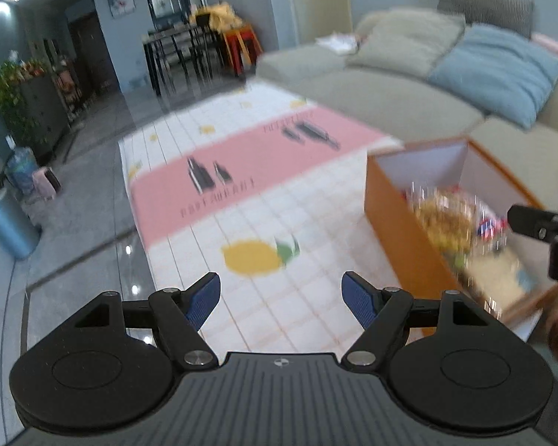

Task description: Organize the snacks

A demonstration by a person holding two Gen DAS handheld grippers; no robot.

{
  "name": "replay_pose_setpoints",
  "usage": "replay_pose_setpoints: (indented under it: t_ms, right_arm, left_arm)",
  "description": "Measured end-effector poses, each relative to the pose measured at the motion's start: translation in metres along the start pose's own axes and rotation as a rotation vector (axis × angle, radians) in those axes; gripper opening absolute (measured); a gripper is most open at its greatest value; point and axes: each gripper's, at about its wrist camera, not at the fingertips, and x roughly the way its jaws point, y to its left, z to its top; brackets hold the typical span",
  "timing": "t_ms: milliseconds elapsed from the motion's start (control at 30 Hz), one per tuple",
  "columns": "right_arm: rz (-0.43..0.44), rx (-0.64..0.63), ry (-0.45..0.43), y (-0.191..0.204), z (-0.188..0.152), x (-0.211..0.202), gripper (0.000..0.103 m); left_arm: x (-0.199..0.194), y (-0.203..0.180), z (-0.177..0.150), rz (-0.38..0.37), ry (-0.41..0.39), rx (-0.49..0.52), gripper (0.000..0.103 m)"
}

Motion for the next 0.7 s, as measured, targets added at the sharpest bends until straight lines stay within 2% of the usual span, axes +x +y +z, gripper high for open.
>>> replay_pose_setpoints:
  t_ms: [200, 367, 500, 700]
  right_arm:
    - [-0.005, -0.016, 0.13, 0.007, -0.013, 0.021, 0.075]
    - [-0.003, -0.007, 0.194, 0.008, -0.013, 0.039, 0.075]
    - [0.007, 0.028, 0.231, 0.005, -0.016, 0.045, 0.075]
    - [-0.005, 0.039, 0.25, 0.005, -0.018, 0.048, 0.075]
  left_arm:
    - [0.028, -0.009, -0.015, -0.047, 0.152, 0.003, 0.088]
    - [0.037, -0.01, -0.017, -0.031, 0.172, 0.014, 0.088]
    - [0.037, -0.01, -0.015, 0.002, 0.159, 0.022, 0.088]
    - [0.037, -0.011, -0.009, -0.01, 0.159, 0.018, 0.088]
